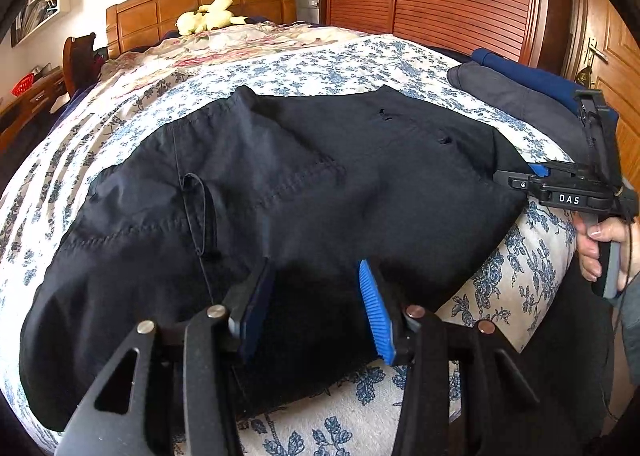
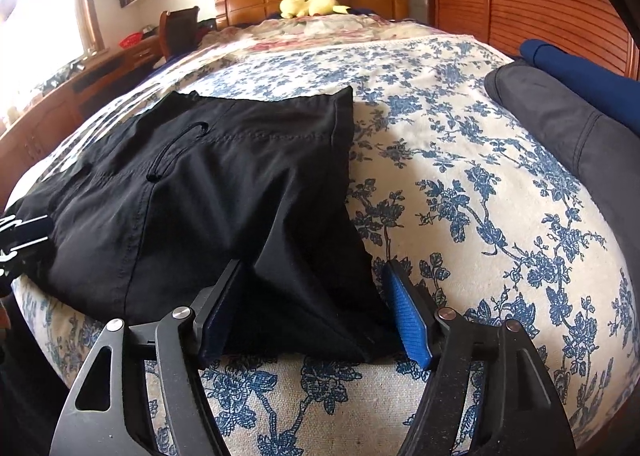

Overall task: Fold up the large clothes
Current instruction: 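Grasp the coat bundle edge with the right tool and lift it over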

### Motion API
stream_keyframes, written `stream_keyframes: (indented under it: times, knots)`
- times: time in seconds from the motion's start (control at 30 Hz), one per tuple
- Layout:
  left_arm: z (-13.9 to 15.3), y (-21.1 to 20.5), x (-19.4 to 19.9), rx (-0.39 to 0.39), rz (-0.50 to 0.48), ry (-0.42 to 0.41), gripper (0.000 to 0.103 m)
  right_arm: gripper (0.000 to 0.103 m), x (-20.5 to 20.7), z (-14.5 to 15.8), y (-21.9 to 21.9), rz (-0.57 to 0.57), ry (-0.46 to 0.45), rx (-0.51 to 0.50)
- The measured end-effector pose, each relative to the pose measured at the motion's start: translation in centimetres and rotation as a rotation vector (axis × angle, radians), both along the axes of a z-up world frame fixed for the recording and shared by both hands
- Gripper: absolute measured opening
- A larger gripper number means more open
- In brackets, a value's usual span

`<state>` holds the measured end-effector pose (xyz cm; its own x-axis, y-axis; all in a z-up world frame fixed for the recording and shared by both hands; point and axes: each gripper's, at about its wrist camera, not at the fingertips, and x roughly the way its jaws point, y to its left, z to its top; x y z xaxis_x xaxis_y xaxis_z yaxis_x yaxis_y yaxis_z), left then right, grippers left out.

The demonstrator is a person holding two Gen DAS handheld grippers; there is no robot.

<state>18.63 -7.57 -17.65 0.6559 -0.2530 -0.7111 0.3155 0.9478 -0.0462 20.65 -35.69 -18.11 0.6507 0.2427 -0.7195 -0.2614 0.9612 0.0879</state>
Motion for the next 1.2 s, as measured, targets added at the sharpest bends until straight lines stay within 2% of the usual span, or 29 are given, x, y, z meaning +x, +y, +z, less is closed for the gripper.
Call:
stream_keyframes:
  times: [0.07, 0.13, 0.2, 0.33, 0.47, 0.63, 0.87, 0.97, 1.07, 1.2]
  knots:
    - [0.0, 0.1, 0.3, -0.005, 0.001, 0.003, 0.044, 0.039, 0.1, 0.1, 0.3, 0.042, 0.019, 0.006]
    - [0.0, 0.2, 0.3, -0.009, 0.002, 0.002, 0.045, 0.019, 0.2, 0.6, 0.4, 0.088, 0.044, 0.033]
    - [-0.1, 0.3, 0.3, -0.013, 0.001, 0.001, 0.045, 0.015, 0.1, 1.3, 0.1, 0.103, 0.046, 0.093]
    - [1.0, 1.2, -0.2, -0.042, -0.001, 0.015, 0.045, 0.013, -0.6, 4.4, 0.3, 0.130, -0.016, 0.162]
    - [2.9, 3.1, -1.8, -0.064, 0.024, -0.028, 0.045, 0.012, -1.3, 8.2, 2.7, 0.188, -0.093, 0.181]
    - [5.0, 7.2, -4.1, -0.080, 0.086, -0.077, 0.045, 0.012, -2.2, 12.9, 9.4, 0.322, -0.191, 0.172]
    - [6.5, 14.3, -7.4, -0.093, 0.207, -0.119, 0.045, 0.012, -2.8, 16.2, 20.4, 0.516, -0.253, 0.185]
    - [6.6, 16.4, -8.6, -0.084, 0.243, -0.128, 0.045, 0.012, -2.8, 15.8, 24.7, 0.580, -0.233, 0.185]
    - [6.4, 18.5, -9.7, -0.084, 0.278, -0.127, 0.045, 0.012, -2.6, 13.3, 28.8, 0.636, -0.158, 0.179]
    - [6.1, 20.3, -10.5, -0.085, 0.311, -0.123, 0.045, 0.011, -2.6, 8.2, 32.7, 0.678, -0.039, 0.136]
